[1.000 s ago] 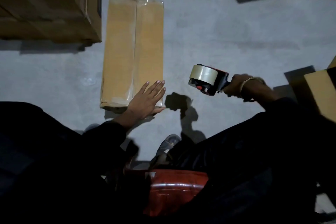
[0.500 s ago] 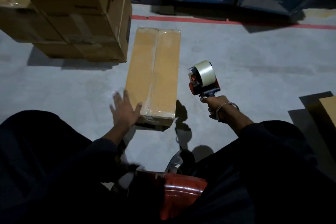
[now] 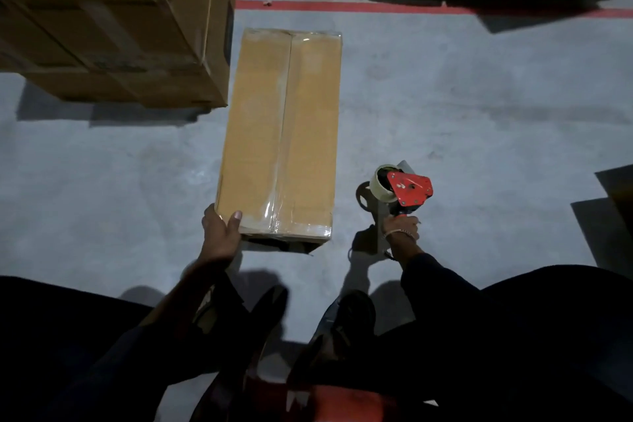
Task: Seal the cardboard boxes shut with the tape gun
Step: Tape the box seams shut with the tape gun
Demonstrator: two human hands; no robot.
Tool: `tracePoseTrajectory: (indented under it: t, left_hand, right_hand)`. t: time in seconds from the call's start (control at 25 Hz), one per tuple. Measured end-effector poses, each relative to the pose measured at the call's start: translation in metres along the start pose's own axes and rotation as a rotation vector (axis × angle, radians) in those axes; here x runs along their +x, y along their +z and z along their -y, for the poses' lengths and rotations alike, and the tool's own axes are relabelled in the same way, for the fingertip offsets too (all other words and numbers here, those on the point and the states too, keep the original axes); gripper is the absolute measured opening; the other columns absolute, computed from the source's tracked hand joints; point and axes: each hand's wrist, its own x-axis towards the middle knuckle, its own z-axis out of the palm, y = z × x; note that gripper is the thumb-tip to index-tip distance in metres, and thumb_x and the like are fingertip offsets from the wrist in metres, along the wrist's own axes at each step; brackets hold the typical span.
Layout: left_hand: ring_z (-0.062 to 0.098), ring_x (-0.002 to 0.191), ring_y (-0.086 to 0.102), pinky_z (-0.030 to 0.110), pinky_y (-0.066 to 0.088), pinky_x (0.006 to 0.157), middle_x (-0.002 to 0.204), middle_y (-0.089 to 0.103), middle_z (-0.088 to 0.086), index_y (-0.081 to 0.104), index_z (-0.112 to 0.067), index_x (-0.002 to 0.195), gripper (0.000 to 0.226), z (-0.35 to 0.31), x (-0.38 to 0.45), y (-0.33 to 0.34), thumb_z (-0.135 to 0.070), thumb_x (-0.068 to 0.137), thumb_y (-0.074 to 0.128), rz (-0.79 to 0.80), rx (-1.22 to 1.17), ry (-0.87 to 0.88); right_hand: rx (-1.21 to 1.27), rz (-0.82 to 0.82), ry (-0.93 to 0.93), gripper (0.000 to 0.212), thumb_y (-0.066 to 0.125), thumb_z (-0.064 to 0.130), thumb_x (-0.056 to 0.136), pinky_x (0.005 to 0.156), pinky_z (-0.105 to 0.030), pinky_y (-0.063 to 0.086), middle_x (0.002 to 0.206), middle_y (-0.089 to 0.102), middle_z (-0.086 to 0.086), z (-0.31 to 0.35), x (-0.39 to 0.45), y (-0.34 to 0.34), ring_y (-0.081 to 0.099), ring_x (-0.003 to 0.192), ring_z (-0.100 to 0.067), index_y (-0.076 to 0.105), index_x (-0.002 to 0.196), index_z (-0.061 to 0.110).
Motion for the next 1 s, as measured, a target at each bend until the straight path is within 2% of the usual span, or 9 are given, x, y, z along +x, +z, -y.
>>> tracePoseTrajectory:
  t: [0.12, 0.24, 0.4, 0.52, 0.64, 0.72, 0.76, 0.88, 1.0]
  left_hand:
    - [0.035, 0.136, 0.039, 0.038, 0.032, 0.113, 0.15, 0.031, 0.024, 0.026, 0.001, 0.155, 0.057, 0.002, 0.002, 0.006, -0.023, 0.109, 0.05, -0.037, 0.009, 0.004]
    - [0.032, 0.135, 0.037, 0.04, 0.034, 0.112, 0.15, 0.027, 0.025, 0.03, 0.003, 0.152, 0.054, 0.004, 0.01, 0.013, -0.019, 0.108, 0.052, -0.078, -0.009, -0.06]
    - [0.03, 0.134, 0.035, 0.046, 0.039, 0.114, 0.148, 0.027, 0.028, 0.035, 0.005, 0.146, 0.058, 0.013, 0.015, 0.01, -0.027, 0.102, 0.055, -0.067, -0.034, -0.012]
    - [0.012, 0.121, 0.03, 0.033, 0.035, 0.11, 0.149, 0.023, 0.024, 0.033, 0.004, 0.149, 0.063, 0.001, 0.006, 0.013, -0.028, 0.1, 0.056, -0.105, -0.091, -0.038]
    - [0.018, 0.124, 0.035, 0.039, 0.035, 0.114, 0.148, 0.024, 0.024, 0.032, 0.002, 0.15, 0.073, -0.004, -0.002, 0.015, -0.04, 0.094, 0.052, -0.147, -0.108, -0.059]
    - [0.027, 0.135, 0.038, 0.045, 0.031, 0.12, 0.151, 0.023, 0.021, 0.028, -0.002, 0.153, 0.066, -0.006, -0.001, 0.014, -0.04, 0.104, 0.051, -0.085, -0.057, -0.102]
    - [0.034, 0.139, 0.038, 0.048, 0.03, 0.121, 0.153, 0.023, 0.02, 0.026, -0.004, 0.154, 0.063, -0.005, 0.001, 0.012, -0.037, 0.107, 0.051, -0.054, -0.015, -0.132]
    - [0.044, 0.139, 0.04, 0.052, 0.032, 0.118, 0.155, 0.028, 0.021, 0.025, -0.004, 0.152, 0.063, -0.021, 0.002, 0.0, -0.036, 0.106, 0.054, 0.004, 0.038, -0.221]
    - [0.043, 0.144, 0.035, 0.05, 0.032, 0.118, 0.157, 0.033, 0.024, 0.026, 0.0, 0.148, 0.065, -0.033, 0.002, -0.007, -0.034, 0.103, 0.06, 0.054, 0.011, -0.282]
  right_hand:
    - [0.043, -0.086, 0.029, 0.057, 0.052, 0.038, 0.102, 0.103, -0.053, 0.043, 0.141, 0.051, -0.024, -0.005, 0.02, 0.028, 0.05, 0.133, -0.044, 0.04, 0.138, -0.004]
    - [0.026, -0.117, 0.064, 0.056, 0.055, 0.037, 0.1, 0.102, -0.056, 0.044, 0.136, 0.053, -0.025, -0.018, 0.034, 0.049, 0.05, 0.131, -0.046, 0.042, 0.135, -0.005]
    - [-0.006, -0.11, 0.095, 0.056, 0.055, 0.037, 0.095, 0.102, -0.054, 0.042, 0.132, 0.053, -0.025, -0.026, 0.041, 0.064, 0.051, 0.127, -0.045, 0.048, 0.131, -0.005]
    - [0.04, -0.262, 0.12, 0.059, 0.054, 0.039, 0.091, 0.099, -0.056, 0.044, 0.125, 0.055, -0.028, -0.011, 0.018, 0.068, 0.054, 0.118, -0.046, 0.051, 0.128, -0.007]
    - [0.302, -0.177, 0.006, 0.07, 0.054, 0.056, 0.093, 0.102, -0.051, 0.046, 0.135, 0.057, -0.024, 0.02, -0.032, 0.064, 0.055, 0.124, -0.043, 0.051, 0.136, 0.0]
    - [0.579, -0.087, 0.002, 0.073, 0.047, 0.068, 0.093, 0.103, -0.045, 0.047, 0.135, 0.06, -0.015, 0.041, -0.079, 0.055, 0.059, 0.123, -0.036, 0.053, 0.139, 0.011]
    - [0.631, -0.01, -0.044, 0.077, 0.044, 0.074, 0.092, 0.104, -0.044, 0.046, 0.137, 0.06, -0.012, 0.051, -0.103, 0.054, 0.058, 0.124, -0.034, 0.051, 0.143, 0.016]
    - [0.534, 0.218, -0.218, 0.093, 0.06, 0.081, 0.079, 0.106, -0.045, 0.046, 0.14, 0.059, -0.005, 0.068, -0.154, 0.049, 0.057, 0.127, -0.031, 0.038, 0.152, 0.029]
    - [0.44, 0.307, -0.271, 0.112, 0.08, 0.069, 0.065, 0.101, -0.045, 0.053, 0.135, 0.061, -0.003, 0.068, -0.157, 0.045, 0.062, 0.12, -0.03, 0.028, 0.155, 0.026]
